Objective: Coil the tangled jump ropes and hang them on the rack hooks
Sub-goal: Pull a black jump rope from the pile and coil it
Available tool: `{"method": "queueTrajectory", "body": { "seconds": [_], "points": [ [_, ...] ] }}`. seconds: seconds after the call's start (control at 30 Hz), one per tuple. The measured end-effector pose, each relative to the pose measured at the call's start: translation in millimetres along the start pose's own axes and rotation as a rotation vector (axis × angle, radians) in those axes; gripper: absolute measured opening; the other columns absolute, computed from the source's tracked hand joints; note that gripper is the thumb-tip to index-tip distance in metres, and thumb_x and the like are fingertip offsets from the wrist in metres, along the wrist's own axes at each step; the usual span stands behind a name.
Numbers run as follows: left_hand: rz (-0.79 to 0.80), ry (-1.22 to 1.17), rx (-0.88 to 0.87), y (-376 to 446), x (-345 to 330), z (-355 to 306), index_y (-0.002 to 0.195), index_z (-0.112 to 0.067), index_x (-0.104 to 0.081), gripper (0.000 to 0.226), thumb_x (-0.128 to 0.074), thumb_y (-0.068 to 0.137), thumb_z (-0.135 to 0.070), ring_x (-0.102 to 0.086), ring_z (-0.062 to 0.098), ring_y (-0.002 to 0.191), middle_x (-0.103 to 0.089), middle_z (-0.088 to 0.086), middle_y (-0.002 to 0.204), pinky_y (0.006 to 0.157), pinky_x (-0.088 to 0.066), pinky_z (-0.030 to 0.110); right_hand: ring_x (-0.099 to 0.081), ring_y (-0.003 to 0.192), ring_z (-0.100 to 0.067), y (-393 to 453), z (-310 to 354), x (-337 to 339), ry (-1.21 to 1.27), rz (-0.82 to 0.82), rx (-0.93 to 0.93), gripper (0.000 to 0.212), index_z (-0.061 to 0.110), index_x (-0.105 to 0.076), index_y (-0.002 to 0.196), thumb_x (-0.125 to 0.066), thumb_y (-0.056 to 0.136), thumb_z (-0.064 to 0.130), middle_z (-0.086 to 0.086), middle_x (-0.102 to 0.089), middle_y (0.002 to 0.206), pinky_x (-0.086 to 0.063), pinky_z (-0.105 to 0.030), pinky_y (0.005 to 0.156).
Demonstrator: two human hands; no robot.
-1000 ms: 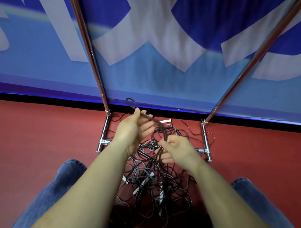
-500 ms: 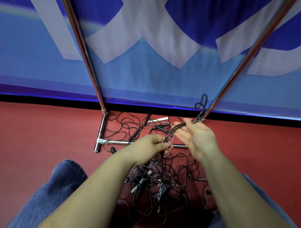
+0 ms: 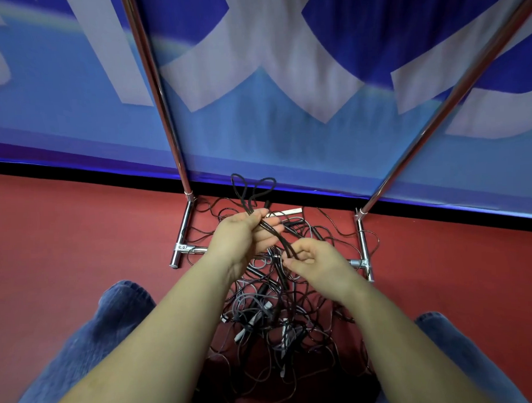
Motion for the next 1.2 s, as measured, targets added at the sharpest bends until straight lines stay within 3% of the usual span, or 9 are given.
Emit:
{"method": "queueTrajectory", "body": {
  "seconds": [0.13, 0.27, 0.37, 0.47, 0.57, 0.7, 0.83, 1.0, 1.2],
  "points": [
    [0.020, -0.049, -0.032, 3, -2, -5, 0.095, -0.011, -0.059, 0.021, -0.041, 0.102, -0.018, -0.072, 0.013, 0.071, -0.074, 0.003, 0.079, 0.065, -0.059, 0.024, -0.063, 0.074, -0.015, 0, 5, -3, 0.167, 0.050, -0.027, 0.009, 0.012, -0.059, 0.088, -0.054, 0.095, 0.014, -0.005, -0.067, 0.081, -0.055, -0.029, 0.074],
    [0.149, 0.274, -0.023, 1, -11, 5, 0.110, -0.018, -0.062, 0.031, -0.044, 0.098, -0.040, -0.068, 0.012, 0.096, -0.072, -0.002, 0.101, 0.091, -0.050, 0.031, -0.069, 0.065, -0.014, 0, 11, 4, 0.610, 0.014, -0.079, 0.018, 0.010, -0.055, 0.090, -0.041, 0.100, 0.009, -0.007, -0.067, 0.077, -0.056, -0.022, 0.059],
    [0.284, 0.512, 0.048, -7, -21, 25, 0.105, -0.029, -0.072, 0.047, -0.048, 0.086, -0.065, -0.063, 0.003, 0.102, -0.073, -0.003, 0.103, 0.108, -0.039, 0.038, -0.071, 0.062, -0.019, 1, 14, 15, 0.982, -0.059, -0.122, 0.019, 0.006, -0.054, 0.092, -0.037, 0.101, 0.006, -0.009, -0.071, 0.070, -0.056, -0.026, 0.054],
    [0.434, 0.509, 0.168, -18, -33, 42, 0.108, -0.023, -0.070, 0.069, -0.052, 0.072, -0.078, -0.066, 0.022, 0.108, -0.072, 0.010, 0.108, 0.110, -0.037, 0.044, -0.071, 0.061, -0.021, 0, 18, 25, 1.202, -0.143, -0.101, 0.016, 0.006, -0.049, 0.090, -0.037, 0.100, 0.005, -0.012, -0.071, 0.068, -0.058, -0.030, 0.054],
    [0.479, 0.543, 0.187, -22, -40, 48, 0.096, -0.008, -0.069, 0.056, -0.044, 0.090, -0.058, -0.068, 0.027, 0.093, -0.072, 0.012, 0.093, 0.105, -0.043, 0.043, -0.071, 0.064, -0.021, 1, 15, 37, 1.188, -0.236, -0.050, 0.018, 0.007, -0.048, 0.091, -0.033, 0.101, 0.006, -0.014, -0.071, 0.073, -0.059, -0.030, 0.059],
    [0.469, 0.566, 0.106, -23, -41, 40, 0.092, -0.014, -0.066, 0.037, -0.038, 0.101, -0.037, -0.065, 0.019, 0.078, -0.065, 0.003, 0.079, 0.086, -0.048, 0.035, -0.068, 0.079, -0.025, 2, 5, 50, 1.193, -0.366, -0.069, 0.018, 0.007, -0.048, 0.093, -0.033, 0.102, 0.006, -0.019, -0.065, 0.088, -0.054, -0.034, 0.069],
    [0.503, 0.699, 0.035, -23, -38, 40, 0.095, -0.020, -0.068, 0.025, -0.046, 0.100, -0.029, -0.065, 0.023, 0.089, -0.065, -0.004, 0.078, 0.102, -0.044, 0.051, -0.066, 0.083, -0.025, 4, 0, 53, 1.184, -0.396, -0.070, 0.014, 0.006, -0.046, 0.104, -0.032, 0.102, 0.006, -0.017, -0.064, 0.090, -0.052, -0.033, 0.071],
    [0.486, 0.890, -0.007, -21, -36, 39, 0.074, -0.030, -0.069, 0.022, -0.052, 0.083, -0.041, -0.056, 0.027, 0.079, -0.074, 0.001, 0.088, 0.087, -0.048, 0.063, -0.066, 0.084, -0.021, 6, -2, 52, 1.105, -0.392, -0.059, 0.015, 0.007, -0.044, 0.111, -0.031, 0.103, 0.007, -0.014, -0.064, 0.091, -0.052, -0.029, 0.070],
    [0.351, 0.636, -0.065, -13, -29, 14, 0.085, -0.012, -0.060, 0.023, -0.043, 0.101, -0.008, -0.064, 0.008, 0.060, -0.058, 0.000, 0.073, 0.061, -0.054, 0.022, -0.066, 0.094, -0.015, 9, -2, 44, 0.721, -0.248, -0.066, 0.012, 0.017, -0.052, 0.098, -0.042, 0.100, 0.022, -0.007, -0.067, 0.102, -0.053, -0.031, 0.081]
  ]
}}
Point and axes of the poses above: each hand's wrist, its own y-axis towards the middle knuckle, its own x-axis out of the back of the hand, z = x × y, the point moved 6 cm from there along y, towards the middle knuckle
